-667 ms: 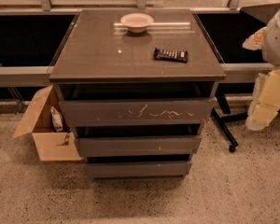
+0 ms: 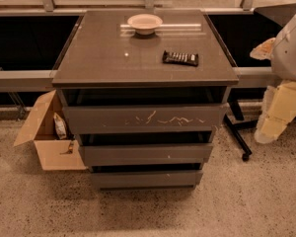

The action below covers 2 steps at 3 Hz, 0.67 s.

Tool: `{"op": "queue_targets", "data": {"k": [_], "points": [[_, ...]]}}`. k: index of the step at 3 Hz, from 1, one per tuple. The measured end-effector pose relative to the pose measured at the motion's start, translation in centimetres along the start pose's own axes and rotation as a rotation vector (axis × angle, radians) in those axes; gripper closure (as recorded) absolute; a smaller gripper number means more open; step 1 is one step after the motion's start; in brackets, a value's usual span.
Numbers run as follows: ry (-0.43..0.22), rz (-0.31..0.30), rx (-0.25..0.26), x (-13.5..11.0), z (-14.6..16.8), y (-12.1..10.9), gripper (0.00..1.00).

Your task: Open middle drawer

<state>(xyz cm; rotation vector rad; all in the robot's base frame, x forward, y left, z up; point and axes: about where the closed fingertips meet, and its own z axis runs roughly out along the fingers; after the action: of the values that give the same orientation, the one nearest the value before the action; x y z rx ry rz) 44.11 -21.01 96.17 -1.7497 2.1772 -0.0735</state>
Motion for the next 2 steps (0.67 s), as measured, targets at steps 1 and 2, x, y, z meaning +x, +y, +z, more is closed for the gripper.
{"op": "queue_targets", "data": {"k": [1,2], "points": [[-0.112,-0.086,-0.064,-0.7,5.8,1.3,0.00],[-0.214,-0.138,-0.130,-1.5,10.6,2.6,0.00]]}}
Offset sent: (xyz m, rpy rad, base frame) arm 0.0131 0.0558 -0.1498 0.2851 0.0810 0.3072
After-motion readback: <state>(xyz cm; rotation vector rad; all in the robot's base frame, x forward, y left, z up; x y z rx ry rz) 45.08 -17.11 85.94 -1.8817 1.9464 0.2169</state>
